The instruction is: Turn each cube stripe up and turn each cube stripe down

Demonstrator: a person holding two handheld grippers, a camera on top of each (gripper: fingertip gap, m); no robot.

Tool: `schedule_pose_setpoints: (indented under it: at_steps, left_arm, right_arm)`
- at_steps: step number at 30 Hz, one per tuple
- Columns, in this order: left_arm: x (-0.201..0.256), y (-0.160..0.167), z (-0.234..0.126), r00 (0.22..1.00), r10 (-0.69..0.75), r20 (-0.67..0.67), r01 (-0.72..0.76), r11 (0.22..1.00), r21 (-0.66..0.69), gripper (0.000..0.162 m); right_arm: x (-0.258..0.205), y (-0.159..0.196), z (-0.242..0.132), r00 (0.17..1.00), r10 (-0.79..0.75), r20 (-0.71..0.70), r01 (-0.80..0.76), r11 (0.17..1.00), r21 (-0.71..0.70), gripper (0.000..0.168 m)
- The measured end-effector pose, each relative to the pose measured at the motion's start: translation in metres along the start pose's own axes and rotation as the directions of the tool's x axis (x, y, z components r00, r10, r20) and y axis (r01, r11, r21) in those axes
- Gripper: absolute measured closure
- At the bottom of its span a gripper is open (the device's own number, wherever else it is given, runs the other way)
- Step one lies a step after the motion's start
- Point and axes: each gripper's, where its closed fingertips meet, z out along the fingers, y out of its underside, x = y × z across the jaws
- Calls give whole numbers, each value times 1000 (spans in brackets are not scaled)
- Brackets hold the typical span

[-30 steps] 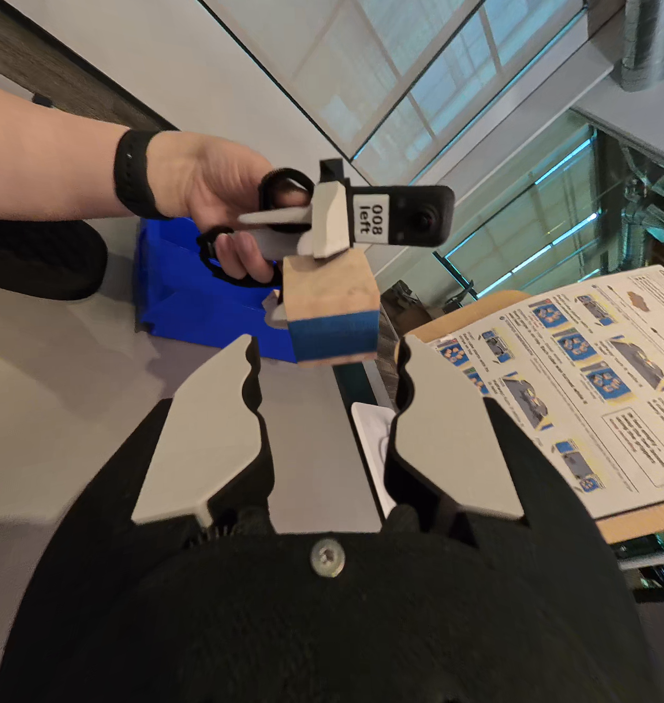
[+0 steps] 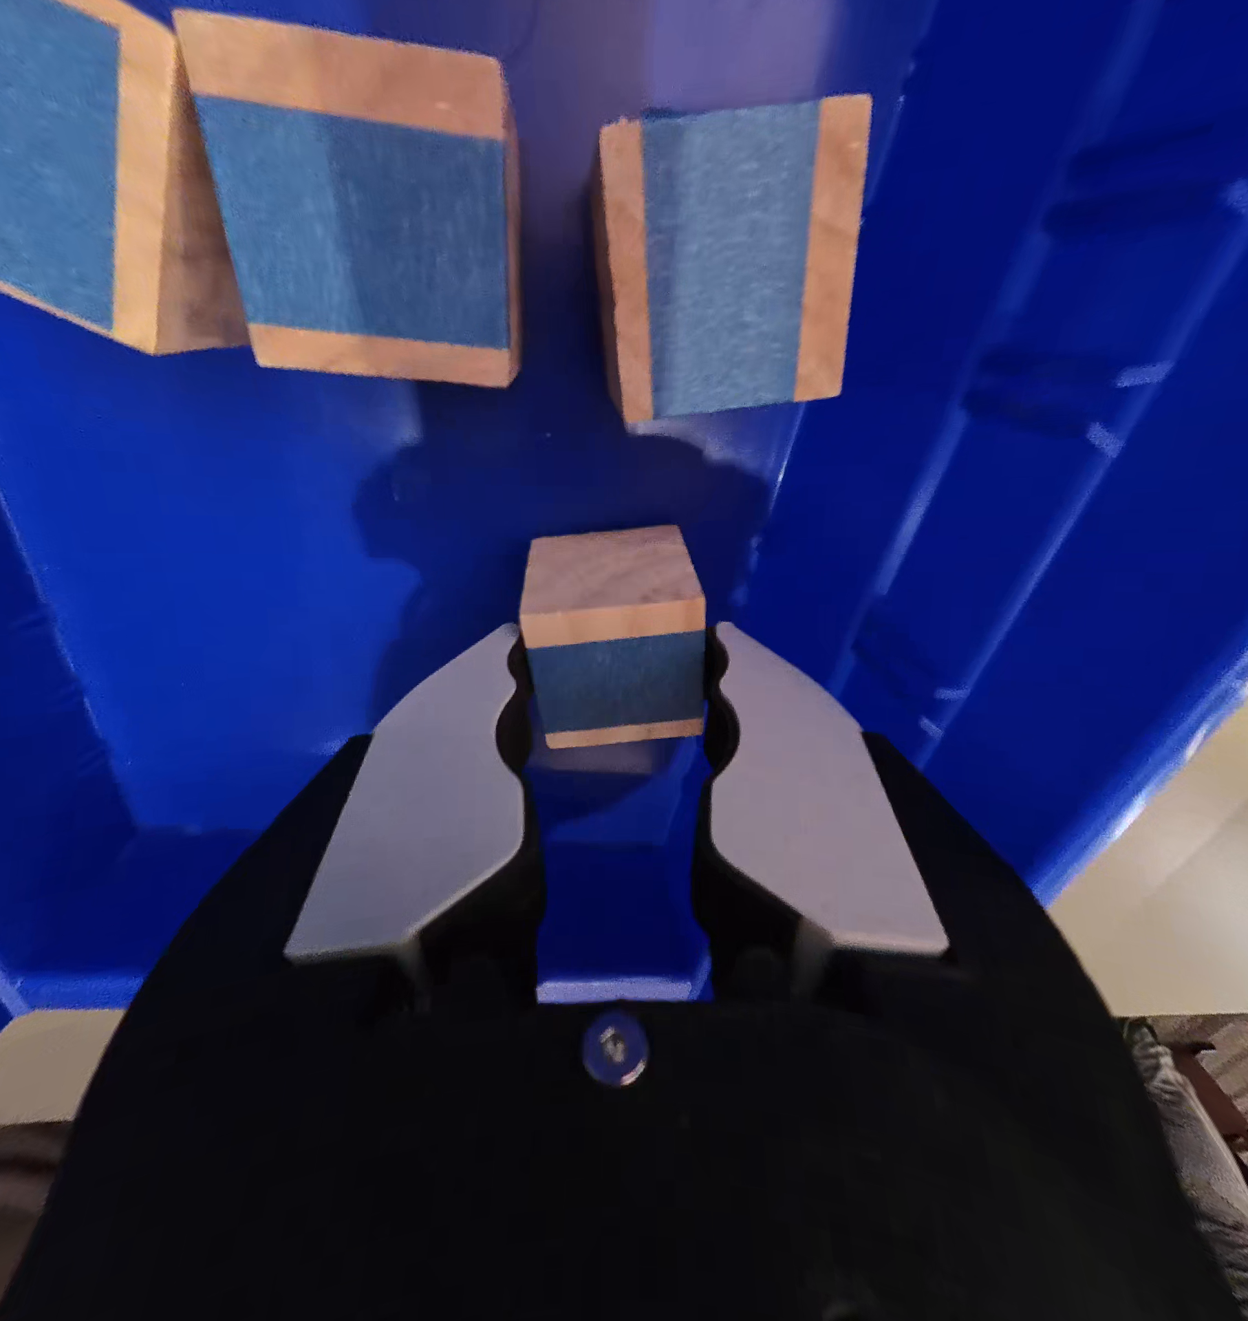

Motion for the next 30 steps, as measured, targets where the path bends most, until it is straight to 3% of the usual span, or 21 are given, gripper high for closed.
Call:
schedule_pose_setpoints:
  at_steps: [4,8,15,20,26,30]
  left_arm:
    - [-39,30,1,989,22,144,-2,990,-139,126]
    - [-76,75,1,954,177,242,-77,925,-372,124]
    - [-102,143,11,874,479,85,-304,674,-673,118]
    - [-104,160,33,888,451,-92,-371,583,-723,117]
    - [-127,188,39,801,508,-318,-494,260,-830,102]
    - [-135,210,50,806,455,-378,-510,212,-833,102]
  right_arm:
    - [1,0,2,1000,-14,-22,14,1000,-12,121]
    - [-2,-1,-3,1000,-13,-6,13,1000,5,115]
    - [-12,-18,-51,995,-97,-15,98,969,227,104]
    - [-17,-15,-73,989,-147,-9,143,943,299,103]
    - [-17,-15,-76,983,-179,-29,179,938,297,101]
    - [-22,-13,-75,978,-208,-32,208,934,290,101]
